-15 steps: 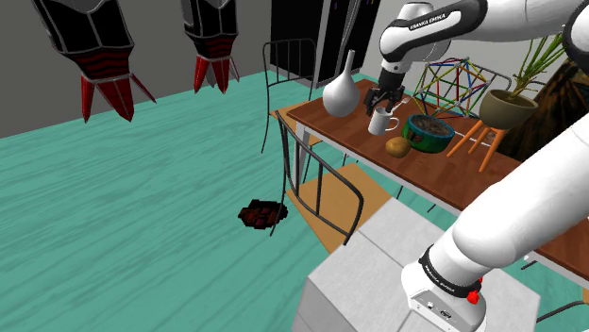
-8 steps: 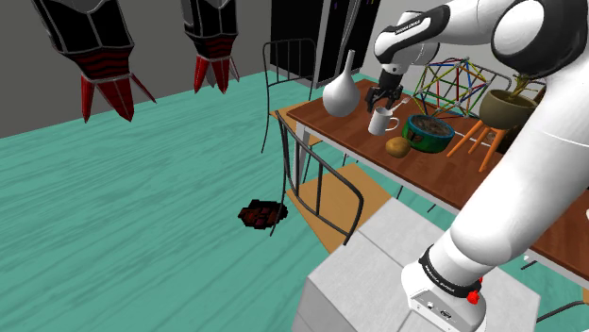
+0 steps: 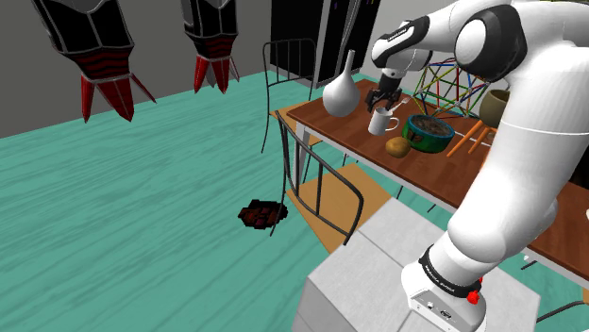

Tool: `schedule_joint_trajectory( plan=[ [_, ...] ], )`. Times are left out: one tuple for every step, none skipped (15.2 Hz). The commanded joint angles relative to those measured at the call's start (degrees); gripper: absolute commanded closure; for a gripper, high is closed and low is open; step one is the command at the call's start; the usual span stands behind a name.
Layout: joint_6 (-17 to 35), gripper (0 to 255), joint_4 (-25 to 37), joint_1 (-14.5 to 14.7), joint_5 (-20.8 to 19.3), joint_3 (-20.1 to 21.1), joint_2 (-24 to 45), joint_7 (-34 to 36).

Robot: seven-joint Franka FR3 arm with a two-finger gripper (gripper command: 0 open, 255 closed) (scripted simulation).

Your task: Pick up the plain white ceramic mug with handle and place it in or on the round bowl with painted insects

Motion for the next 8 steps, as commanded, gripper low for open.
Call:
schedule_joint_trajectory(
  plan=[
    [1.3,0,-0.3,-0.2,0.7,0.2,1.1,-0.4],
    [1.9,0,-0.5,-0.3,0.9,0.3,1.5,-0.6],
    [2.5,0,-0.7,-0.4,1.2,0.4,1.9,-0.8],
    [2.8,0,-0.9,-0.5,1.4,0.5,2.2,-0.9],
    [2.8,0,-0.9,-0.5,1.4,0.5,2.2,-0.9],
    [2.8,0,-0.9,-0.5,1.4,0.5,2.2,-0.9],
    [2.8,0,-0.9,-0.5,1.4,0.5,2.2,-0.9],
    [2.8,0,-0.9,-0.5,1.4,0.5,2.2,-0.9]
  ],
)
